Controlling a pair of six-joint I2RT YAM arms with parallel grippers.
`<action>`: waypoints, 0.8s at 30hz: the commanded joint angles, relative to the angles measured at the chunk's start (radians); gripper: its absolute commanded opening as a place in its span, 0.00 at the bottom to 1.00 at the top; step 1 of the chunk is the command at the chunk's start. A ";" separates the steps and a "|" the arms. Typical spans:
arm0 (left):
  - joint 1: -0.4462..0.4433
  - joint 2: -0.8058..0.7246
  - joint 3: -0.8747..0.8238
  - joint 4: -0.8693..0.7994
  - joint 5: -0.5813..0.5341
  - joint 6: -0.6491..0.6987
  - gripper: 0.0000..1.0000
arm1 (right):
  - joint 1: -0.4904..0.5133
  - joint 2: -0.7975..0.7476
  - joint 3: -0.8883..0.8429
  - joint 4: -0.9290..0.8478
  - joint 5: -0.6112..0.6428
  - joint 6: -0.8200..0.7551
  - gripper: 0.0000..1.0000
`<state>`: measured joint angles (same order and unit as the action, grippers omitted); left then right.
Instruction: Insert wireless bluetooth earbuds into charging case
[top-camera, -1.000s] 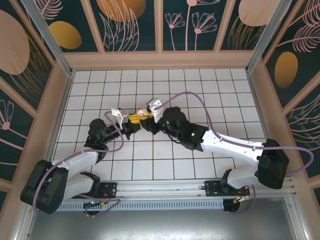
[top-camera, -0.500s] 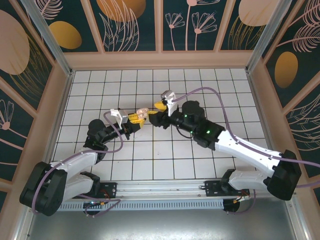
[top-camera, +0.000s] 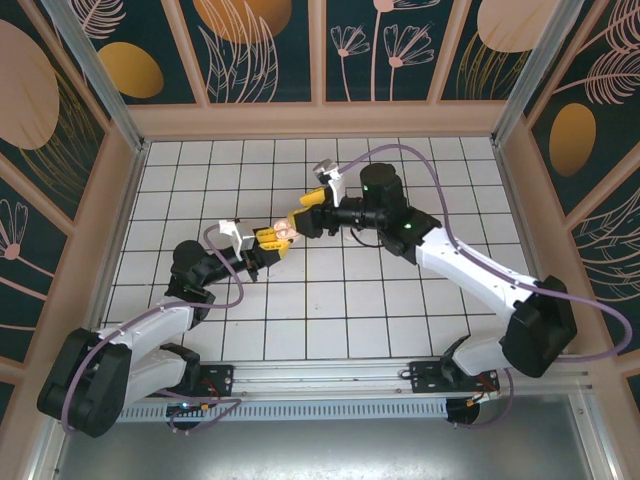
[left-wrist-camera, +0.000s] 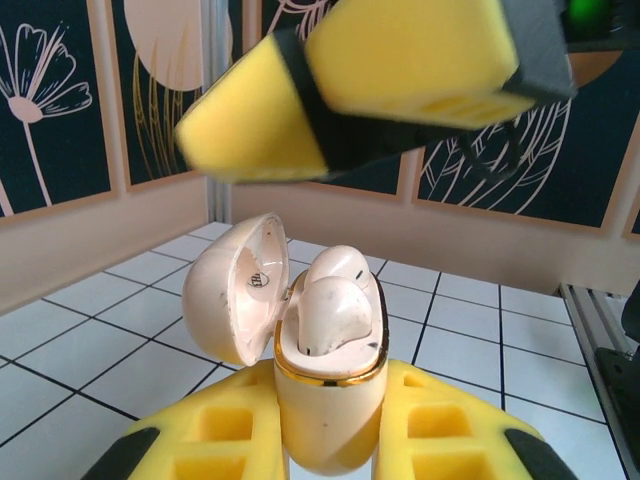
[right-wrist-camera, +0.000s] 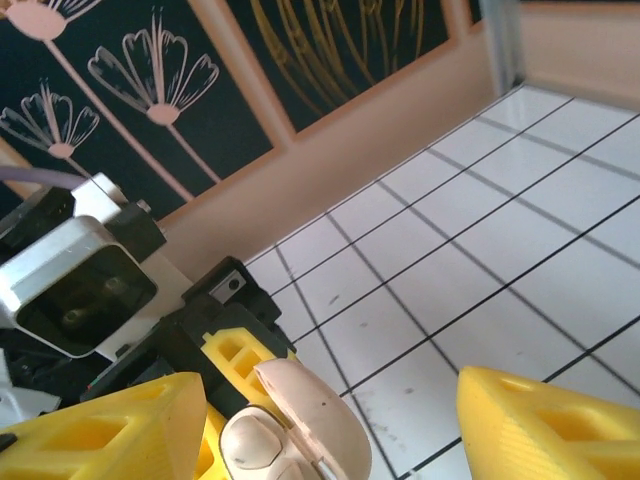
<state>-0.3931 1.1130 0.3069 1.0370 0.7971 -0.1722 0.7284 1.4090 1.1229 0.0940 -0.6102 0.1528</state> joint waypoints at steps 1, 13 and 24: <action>-0.002 -0.021 0.014 0.042 0.019 0.005 0.15 | -0.011 0.052 0.064 -0.029 -0.147 0.022 0.68; -0.001 -0.020 0.037 -0.054 -0.062 0.016 0.15 | -0.028 -0.058 -0.077 0.162 -0.371 0.097 0.57; -0.006 0.219 0.221 -0.285 -0.130 -0.418 0.13 | -0.217 -0.141 -0.214 -0.185 0.481 0.343 0.56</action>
<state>-0.3943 1.2663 0.4816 0.8303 0.6956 -0.3710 0.5617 1.2739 0.9661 0.0669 -0.4442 0.3771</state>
